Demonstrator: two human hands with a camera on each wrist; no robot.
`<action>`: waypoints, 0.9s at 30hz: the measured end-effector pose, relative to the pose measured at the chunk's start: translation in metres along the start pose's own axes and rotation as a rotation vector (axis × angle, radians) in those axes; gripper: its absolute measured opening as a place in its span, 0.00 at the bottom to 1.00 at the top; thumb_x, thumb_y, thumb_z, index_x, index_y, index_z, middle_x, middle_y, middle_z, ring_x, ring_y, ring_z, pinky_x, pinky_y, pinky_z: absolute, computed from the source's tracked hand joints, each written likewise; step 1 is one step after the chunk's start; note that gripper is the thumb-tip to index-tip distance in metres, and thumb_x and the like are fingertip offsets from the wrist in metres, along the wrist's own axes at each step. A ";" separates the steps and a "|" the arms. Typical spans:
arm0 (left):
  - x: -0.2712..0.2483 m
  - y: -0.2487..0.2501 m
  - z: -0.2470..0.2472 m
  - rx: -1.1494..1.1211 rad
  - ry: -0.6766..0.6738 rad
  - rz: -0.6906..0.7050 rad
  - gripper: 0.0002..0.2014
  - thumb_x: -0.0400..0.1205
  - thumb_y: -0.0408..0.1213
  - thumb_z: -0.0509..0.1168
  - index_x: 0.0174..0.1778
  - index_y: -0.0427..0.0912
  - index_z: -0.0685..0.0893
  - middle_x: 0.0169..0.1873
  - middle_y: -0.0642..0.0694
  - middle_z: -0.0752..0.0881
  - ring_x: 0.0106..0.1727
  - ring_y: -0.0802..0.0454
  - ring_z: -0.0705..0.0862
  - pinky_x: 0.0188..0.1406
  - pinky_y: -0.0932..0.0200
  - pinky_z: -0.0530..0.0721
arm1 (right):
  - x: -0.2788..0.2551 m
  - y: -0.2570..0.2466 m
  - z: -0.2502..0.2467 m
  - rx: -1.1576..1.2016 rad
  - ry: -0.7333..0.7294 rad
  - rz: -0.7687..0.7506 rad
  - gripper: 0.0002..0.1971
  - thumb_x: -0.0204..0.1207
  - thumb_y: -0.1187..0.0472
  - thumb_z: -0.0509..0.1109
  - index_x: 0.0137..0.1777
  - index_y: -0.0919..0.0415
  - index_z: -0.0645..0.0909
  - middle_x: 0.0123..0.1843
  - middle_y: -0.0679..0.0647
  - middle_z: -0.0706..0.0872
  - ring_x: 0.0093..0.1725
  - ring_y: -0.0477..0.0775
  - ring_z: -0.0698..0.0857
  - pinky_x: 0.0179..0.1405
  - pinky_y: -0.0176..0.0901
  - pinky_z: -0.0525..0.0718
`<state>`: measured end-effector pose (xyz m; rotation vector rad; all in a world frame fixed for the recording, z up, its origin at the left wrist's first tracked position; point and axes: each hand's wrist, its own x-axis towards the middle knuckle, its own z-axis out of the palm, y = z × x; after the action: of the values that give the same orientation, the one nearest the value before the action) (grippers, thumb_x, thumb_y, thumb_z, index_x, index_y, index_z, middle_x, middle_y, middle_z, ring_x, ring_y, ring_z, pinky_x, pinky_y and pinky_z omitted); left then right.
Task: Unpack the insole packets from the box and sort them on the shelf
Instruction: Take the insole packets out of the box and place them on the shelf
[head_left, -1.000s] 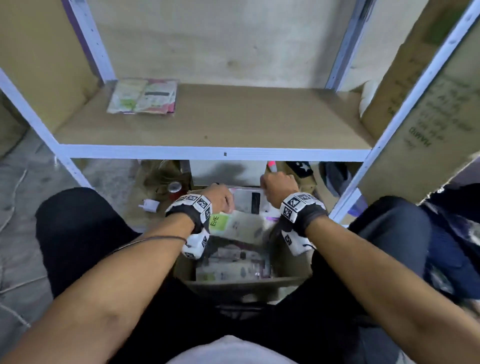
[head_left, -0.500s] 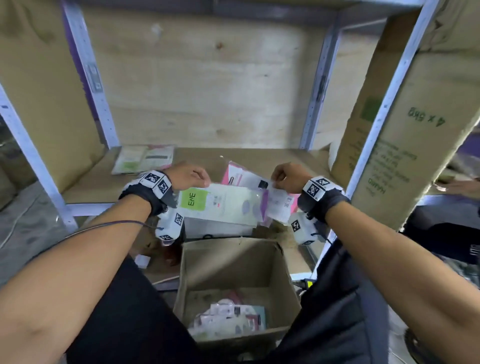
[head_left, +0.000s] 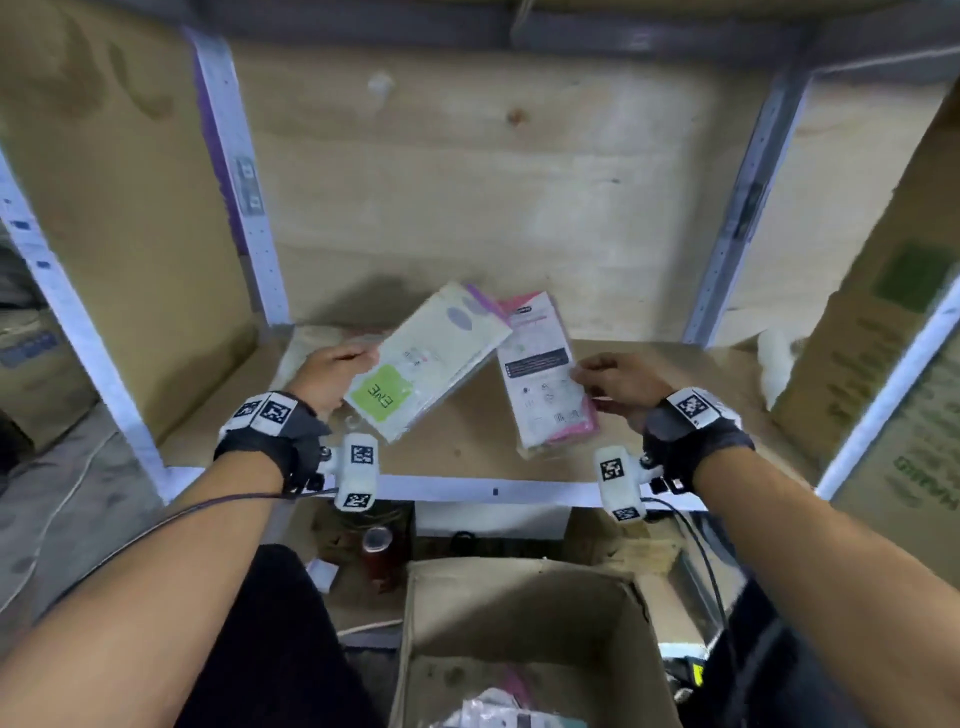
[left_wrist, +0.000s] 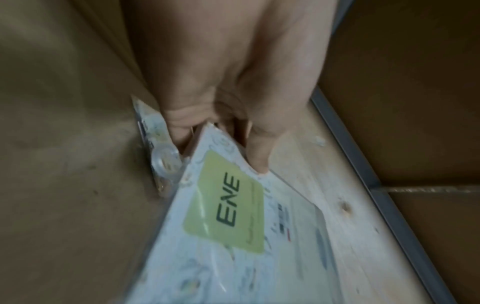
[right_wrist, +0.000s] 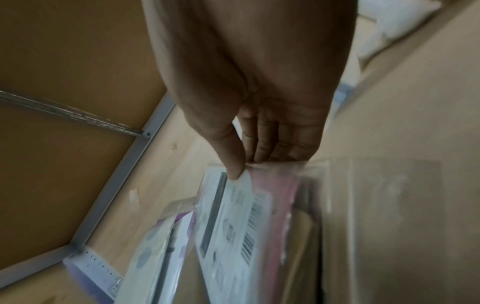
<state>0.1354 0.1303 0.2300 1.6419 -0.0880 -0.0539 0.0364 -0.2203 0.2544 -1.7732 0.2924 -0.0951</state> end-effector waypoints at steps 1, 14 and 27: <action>0.007 -0.005 -0.003 -0.046 0.056 -0.032 0.04 0.83 0.34 0.70 0.50 0.41 0.89 0.56 0.36 0.89 0.39 0.47 0.92 0.29 0.57 0.88 | 0.010 -0.001 0.011 0.057 -0.013 0.012 0.03 0.80 0.67 0.72 0.51 0.64 0.81 0.46 0.61 0.86 0.42 0.56 0.85 0.47 0.46 0.87; 0.117 -0.032 -0.074 0.052 0.482 -0.215 0.16 0.83 0.39 0.65 0.61 0.33 0.86 0.59 0.37 0.89 0.52 0.42 0.90 0.47 0.54 0.87 | 0.119 -0.018 0.163 0.333 -0.196 0.129 0.06 0.82 0.68 0.68 0.53 0.71 0.84 0.44 0.62 0.90 0.33 0.54 0.90 0.27 0.40 0.87; 0.162 -0.079 -0.114 0.462 0.436 -0.285 0.20 0.87 0.28 0.56 0.76 0.29 0.75 0.72 0.31 0.79 0.71 0.35 0.80 0.68 0.49 0.82 | 0.190 -0.011 0.260 0.186 -0.140 0.181 0.06 0.79 0.70 0.71 0.51 0.74 0.81 0.58 0.72 0.87 0.47 0.64 0.89 0.53 0.56 0.89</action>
<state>0.3086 0.2348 0.1627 2.0800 0.5011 0.1157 0.2792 -0.0190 0.1888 -1.5537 0.3302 0.1269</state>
